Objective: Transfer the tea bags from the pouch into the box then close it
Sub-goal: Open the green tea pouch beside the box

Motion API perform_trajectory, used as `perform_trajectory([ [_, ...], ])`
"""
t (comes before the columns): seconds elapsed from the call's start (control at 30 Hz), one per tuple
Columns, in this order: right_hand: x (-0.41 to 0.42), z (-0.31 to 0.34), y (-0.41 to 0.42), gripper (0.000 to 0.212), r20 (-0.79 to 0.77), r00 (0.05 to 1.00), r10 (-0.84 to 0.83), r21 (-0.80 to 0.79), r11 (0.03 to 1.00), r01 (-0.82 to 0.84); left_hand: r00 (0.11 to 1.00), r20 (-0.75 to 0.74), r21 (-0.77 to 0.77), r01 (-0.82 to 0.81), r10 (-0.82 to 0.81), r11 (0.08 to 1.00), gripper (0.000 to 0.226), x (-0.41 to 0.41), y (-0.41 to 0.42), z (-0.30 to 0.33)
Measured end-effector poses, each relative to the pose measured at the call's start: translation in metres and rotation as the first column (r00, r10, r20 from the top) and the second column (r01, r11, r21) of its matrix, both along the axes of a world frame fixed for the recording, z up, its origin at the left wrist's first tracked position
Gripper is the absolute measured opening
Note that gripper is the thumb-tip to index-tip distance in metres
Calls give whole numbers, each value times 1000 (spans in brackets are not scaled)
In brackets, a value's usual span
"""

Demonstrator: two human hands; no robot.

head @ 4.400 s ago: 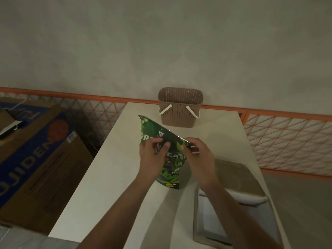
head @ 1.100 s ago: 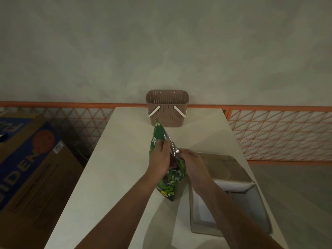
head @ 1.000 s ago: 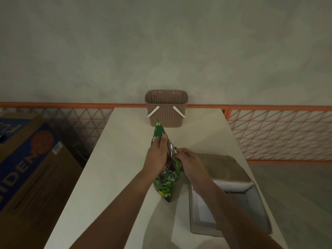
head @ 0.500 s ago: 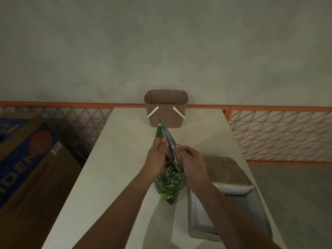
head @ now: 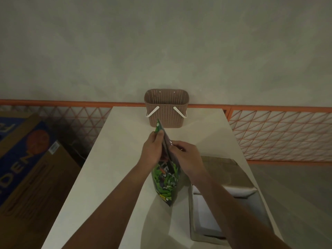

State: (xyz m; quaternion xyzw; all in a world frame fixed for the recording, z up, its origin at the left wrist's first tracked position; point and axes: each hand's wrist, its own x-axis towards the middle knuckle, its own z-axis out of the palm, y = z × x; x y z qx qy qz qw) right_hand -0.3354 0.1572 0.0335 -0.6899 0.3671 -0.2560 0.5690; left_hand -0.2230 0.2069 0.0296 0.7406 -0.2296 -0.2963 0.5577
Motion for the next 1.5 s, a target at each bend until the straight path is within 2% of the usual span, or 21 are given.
perform_trajectory([
  [0.33, 49, 4, -15, 19, -22, 999, -46, -39, 998, 45, 959, 239, 32, 149, -152, 988, 33, 48, -19, 4],
  [0.5, 59, 0, -24, 23, -75, 992, -106, -135, 986, 95, 946, 261, 68, 181, -193, 981, 27, 59, -22, 3],
  [0.63, 71, -2, -31, 23, -61, 982, -179, -123, 978, 171, 926, 333, 76, 164, -180, 984, 24, 76, -25, 2],
  [0.93, 84, -11, -50, 24, -21, 949, -316, -75, 947, 313, 970, 240, -12, 38, -34, 999, 23, 121, -25, 8],
  [1.17, 93, -10, -45, 23, -14, 958, -287, -152, 947, 282, 985, 140, 3, 99, -98, 995, 24, 115, -25, 14],
  [1.33, 94, -10, -52, 25, -23, 942, -336, -159, 931, 328, 968, 142, 65, 200, -207, 978, 30, 115, -23, 14],
  [1.5, 96, -14, -57, 26, 12, 941, -338, -127, 933, 337, 967, 189, 97, 155, -171, 983, 20, 121, -26, 19],
])
